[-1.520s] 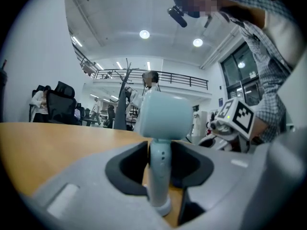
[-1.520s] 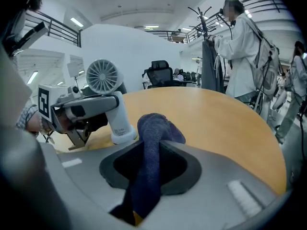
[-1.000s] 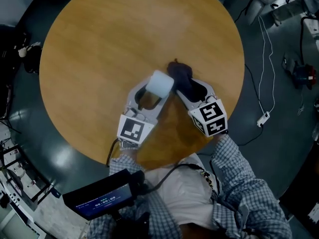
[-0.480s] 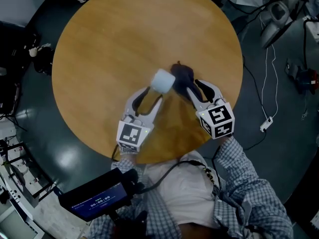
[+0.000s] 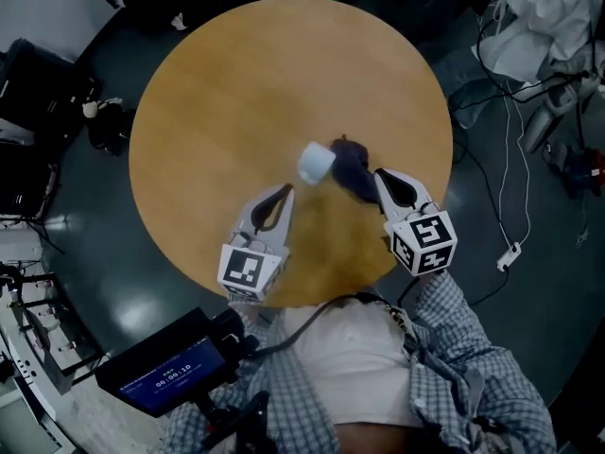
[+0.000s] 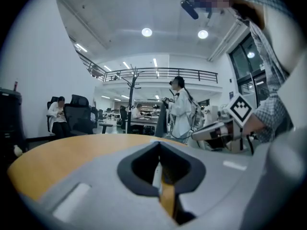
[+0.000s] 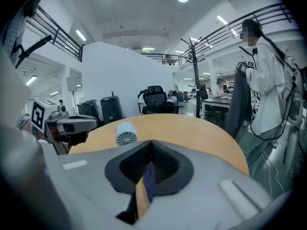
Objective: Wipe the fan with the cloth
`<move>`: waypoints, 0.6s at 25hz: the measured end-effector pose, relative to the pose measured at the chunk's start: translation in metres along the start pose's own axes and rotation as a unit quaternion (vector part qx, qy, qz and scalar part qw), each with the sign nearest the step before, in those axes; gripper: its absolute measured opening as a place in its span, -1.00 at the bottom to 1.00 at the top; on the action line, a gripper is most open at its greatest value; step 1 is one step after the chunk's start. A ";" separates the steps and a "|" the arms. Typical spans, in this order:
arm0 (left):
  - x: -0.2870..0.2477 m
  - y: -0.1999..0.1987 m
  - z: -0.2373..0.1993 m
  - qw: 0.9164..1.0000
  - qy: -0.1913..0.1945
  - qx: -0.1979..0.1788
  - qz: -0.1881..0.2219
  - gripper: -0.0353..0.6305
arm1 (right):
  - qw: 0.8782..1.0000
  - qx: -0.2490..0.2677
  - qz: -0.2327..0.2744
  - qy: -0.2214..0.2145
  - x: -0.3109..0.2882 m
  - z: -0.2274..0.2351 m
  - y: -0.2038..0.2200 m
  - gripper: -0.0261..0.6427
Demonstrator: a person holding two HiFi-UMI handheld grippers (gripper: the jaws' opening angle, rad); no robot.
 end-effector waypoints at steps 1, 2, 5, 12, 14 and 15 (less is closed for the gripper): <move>-0.001 -0.002 -0.006 1.000 -0.001 0.000 0.007 -0.89 | 1.000 -0.003 0.006 -0.001 -0.005 0.000 -0.003 -0.91; -0.002 -0.004 -0.012 1.000 -0.003 0.001 0.011 -0.89 | 1.000 -0.004 0.011 -0.001 -0.009 -0.001 -0.007 -0.91; -0.006 -0.015 -0.018 1.000 -0.008 -0.001 0.018 -0.89 | 1.000 -0.008 0.030 -0.004 -0.011 -0.001 -0.019 -0.91; -0.009 -0.027 -0.019 1.000 -0.011 0.000 0.023 -0.89 | 0.998 -0.006 0.059 -0.012 -0.010 0.003 -0.030 -0.91; -0.009 -0.028 -0.019 1.000 -0.012 -0.002 0.021 -0.89 | 0.998 -0.005 0.060 -0.011 -0.011 0.003 -0.031 -0.91; -0.008 -0.028 -0.020 1.000 -0.013 -0.004 0.020 -0.89 | 0.998 -0.004 0.060 -0.011 -0.011 0.002 -0.030 -0.91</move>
Point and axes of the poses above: the fingertips, and each gripper's own axes: x backward along the fingers, z to its right, y out of its underside, the point moved 7 cm from there along x, backward along the fingers
